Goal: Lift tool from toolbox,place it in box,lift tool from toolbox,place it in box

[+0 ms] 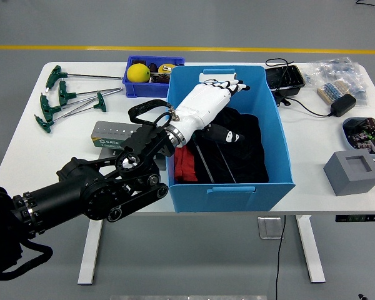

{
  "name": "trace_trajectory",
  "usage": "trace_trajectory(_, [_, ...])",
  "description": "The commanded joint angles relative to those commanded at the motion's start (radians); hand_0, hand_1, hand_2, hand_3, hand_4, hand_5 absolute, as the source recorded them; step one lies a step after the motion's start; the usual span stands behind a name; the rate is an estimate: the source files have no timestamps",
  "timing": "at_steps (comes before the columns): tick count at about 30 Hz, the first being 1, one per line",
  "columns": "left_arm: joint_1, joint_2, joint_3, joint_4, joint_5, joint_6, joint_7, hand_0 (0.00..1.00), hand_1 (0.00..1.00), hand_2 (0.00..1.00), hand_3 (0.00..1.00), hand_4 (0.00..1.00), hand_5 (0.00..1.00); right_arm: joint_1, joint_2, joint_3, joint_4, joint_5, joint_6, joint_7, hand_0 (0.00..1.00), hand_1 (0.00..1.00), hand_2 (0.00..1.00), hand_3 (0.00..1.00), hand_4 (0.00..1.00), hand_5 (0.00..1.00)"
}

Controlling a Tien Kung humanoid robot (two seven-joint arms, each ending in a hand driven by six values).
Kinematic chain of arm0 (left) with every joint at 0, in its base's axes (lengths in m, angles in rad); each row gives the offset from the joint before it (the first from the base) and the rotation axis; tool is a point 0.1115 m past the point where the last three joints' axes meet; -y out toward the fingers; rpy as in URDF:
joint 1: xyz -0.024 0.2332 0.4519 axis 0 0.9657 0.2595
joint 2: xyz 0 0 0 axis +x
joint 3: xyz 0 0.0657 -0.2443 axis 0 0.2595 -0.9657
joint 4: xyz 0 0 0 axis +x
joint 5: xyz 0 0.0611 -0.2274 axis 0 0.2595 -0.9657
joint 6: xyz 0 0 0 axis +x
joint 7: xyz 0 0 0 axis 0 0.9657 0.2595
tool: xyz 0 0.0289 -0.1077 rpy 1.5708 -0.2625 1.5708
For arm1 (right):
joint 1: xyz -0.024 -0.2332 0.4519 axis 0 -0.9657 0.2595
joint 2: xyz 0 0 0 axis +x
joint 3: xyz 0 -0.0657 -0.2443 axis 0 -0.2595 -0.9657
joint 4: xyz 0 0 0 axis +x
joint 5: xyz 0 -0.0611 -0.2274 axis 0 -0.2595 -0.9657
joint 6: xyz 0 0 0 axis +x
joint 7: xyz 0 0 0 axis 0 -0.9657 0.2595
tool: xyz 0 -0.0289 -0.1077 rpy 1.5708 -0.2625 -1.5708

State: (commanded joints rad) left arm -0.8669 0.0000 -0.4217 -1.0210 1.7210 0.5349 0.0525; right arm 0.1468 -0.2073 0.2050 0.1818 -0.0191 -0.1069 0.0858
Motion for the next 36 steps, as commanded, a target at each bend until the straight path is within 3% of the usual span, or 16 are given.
trace_trajectory(5, [0.097,0.0,-0.162,-0.124,-0.046,0.046,-0.109,0.646,0.726,0.898,0.82,0.985,0.389,0.001,0.0,-0.008,-0.002,0.025,0.001,0.009,0.702,0.689,0.76,0.61,0.83,0.757])
trace_trajectory(6, [0.121,0.0,-0.197,-0.152,-0.054,0.042,-0.125,0.638,0.708,0.867,0.784,0.92,0.395,0.001,0.0,-0.002,-0.002,0.023,0.001,0.01,0.701,0.687,0.76,0.61,0.831,0.756])
trace_trajectory(11, [0.232,0.058,-0.339,-0.256,-0.093,-0.008,-0.152,0.638,0.708,0.867,0.784,0.92,0.395,0.004,-0.001,0.042,-0.002,-0.008,0.0,0.008,0.701,0.687,0.76,0.61,0.831,0.756])
trace_trajectory(12, [0.267,0.069,-0.379,-0.275,-0.115,-0.022,-0.155,0.657,0.711,0.861,0.781,0.886,0.46,0.005,-0.002,0.048,-0.002,-0.015,0.0,0.008,0.693,0.687,0.76,0.61,0.83,0.756])
trace_trajectory(17, [0.408,0.101,-0.502,-0.325,-0.272,-0.047,-0.18,0.657,0.711,0.861,0.781,0.886,0.46,0.009,-0.001,0.044,-0.002,-0.007,-0.001,0.006,0.693,0.687,0.76,0.61,0.83,0.756])
trace_trajectory(18, [0.433,0.102,-0.517,-0.328,-0.311,-0.041,-0.2,0.657,0.711,0.861,0.781,0.886,0.46,0.01,-0.002,0.043,-0.002,-0.006,-0.001,0.006,0.693,0.687,0.76,0.61,0.83,0.756])
trace_trajectory(19, [0.452,0.1,-0.526,-0.33,-0.348,-0.03,-0.22,0.756,0.78,0.929,0.791,0.905,0.504,0.011,-0.002,0.043,-0.002,-0.006,-0.001,0.006,0.693,0.687,0.759,0.609,0.828,0.755])
trace_trajectory(22, [0.521,0.085,-0.563,-0.347,-0.471,0.018,-0.308,0.756,0.78,0.929,0.791,0.905,0.504,0.011,0.0,0.052,-0.002,-0.017,-0.002,0.002,0.693,0.687,0.759,0.609,0.828,0.755])
trace_trajectory(25, [0.591,0.072,-0.59,-0.373,-0.601,0.03,-0.384,0.764,0.787,0.943,0.792,0.921,0.512,0.007,0.002,0.041,-0.002,-0.015,-0.001,-0.003,0.693,0.687,0.759,0.609,0.827,0.756])
trace_trajectory(27, [0.627,0.073,-0.595,-0.385,-0.639,0.031,-0.409,0.764,0.787,0.943,0.792,0.921,0.512,0.005,0.003,0.038,-0.002,-0.017,-0.001,-0.006,0.693,0.687,0.759,0.609,0.827,0.756])
trace_trajectory(33, [0.728,0.095,-0.604,-0.403,-0.585,0.023,-0.415,0.754,0.772,0.931,0.786,0.931,0.516,-0.002,0.007,0.055,-0.002,-0.038,-0.001,-0.014,0.695,0.685,0.758,0.609,0.823,0.758])
trace_trajectory(36, [0.753,0.104,-0.61,-0.398,-0.561,0.014,-0.412,0.754,0.772,0.931,0.786,0.931,0.516,-0.002,0.008,0.059,-0.002,-0.046,-0.001,-0.016,0.695,0.685,0.758,0.609,0.823,0.758])
